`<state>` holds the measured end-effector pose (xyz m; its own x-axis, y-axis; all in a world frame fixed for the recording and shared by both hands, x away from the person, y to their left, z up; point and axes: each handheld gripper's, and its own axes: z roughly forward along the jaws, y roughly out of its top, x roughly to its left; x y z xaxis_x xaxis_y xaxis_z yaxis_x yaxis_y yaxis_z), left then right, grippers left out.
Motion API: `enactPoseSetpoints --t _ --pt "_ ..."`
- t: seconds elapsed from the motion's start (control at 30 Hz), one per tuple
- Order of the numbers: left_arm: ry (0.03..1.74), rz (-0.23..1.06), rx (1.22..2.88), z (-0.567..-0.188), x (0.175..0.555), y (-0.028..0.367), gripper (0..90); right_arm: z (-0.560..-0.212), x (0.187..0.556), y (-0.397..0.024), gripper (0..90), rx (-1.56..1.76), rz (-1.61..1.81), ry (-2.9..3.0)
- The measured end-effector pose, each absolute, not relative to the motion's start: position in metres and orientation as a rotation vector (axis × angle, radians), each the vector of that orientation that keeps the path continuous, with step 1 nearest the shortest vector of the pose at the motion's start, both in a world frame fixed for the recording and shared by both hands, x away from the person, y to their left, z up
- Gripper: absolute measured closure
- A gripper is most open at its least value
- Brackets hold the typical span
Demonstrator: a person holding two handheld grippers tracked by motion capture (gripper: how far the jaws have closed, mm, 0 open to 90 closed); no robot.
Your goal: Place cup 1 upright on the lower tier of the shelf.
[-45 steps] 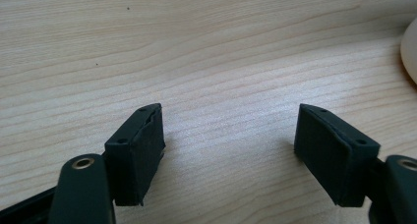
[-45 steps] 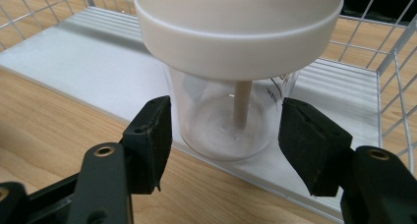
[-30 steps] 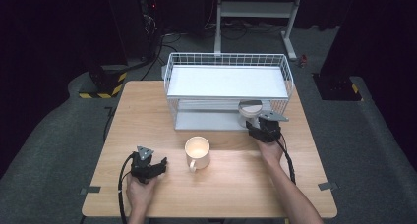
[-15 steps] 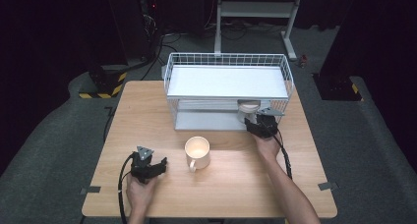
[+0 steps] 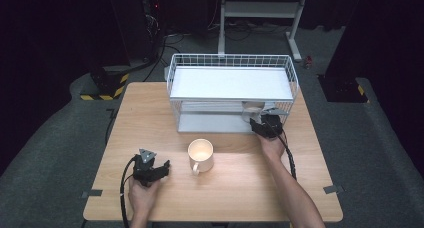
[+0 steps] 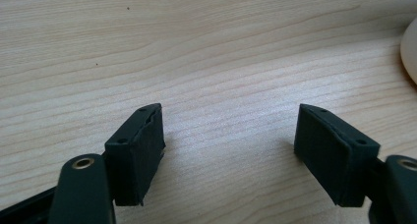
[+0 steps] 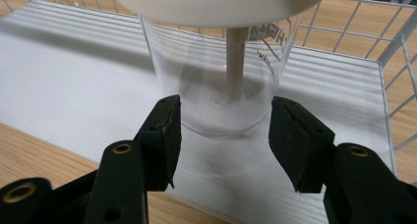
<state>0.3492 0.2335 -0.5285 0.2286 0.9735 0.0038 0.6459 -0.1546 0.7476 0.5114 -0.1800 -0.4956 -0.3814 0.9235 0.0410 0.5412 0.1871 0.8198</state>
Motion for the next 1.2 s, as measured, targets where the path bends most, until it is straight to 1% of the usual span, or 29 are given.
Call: enactPoseSetpoints --t 0.13,0.33,0.53,1.2 --pt "1.487 0.673 1.881 -0.528 0.349 0.233 27.5 -0.492 0.51 -0.181 45.4 1.343 1.102 1.995" --pt "1.487 0.673 1.881 -0.528 0.349 0.233 27.5 -0.487 0.5 -0.183 41.0 1.336 1.146 2.008" --pt "1.487 0.673 1.88 -0.528 0.349 0.233 27.5 -0.486 0.492 -0.193 38.2 1.338 1.187 2.02" --pt "1.491 0.675 1.877 -0.529 0.349 0.233 27.5 -0.466 0.449 -0.231 37.7 1.294 1.337 1.978"
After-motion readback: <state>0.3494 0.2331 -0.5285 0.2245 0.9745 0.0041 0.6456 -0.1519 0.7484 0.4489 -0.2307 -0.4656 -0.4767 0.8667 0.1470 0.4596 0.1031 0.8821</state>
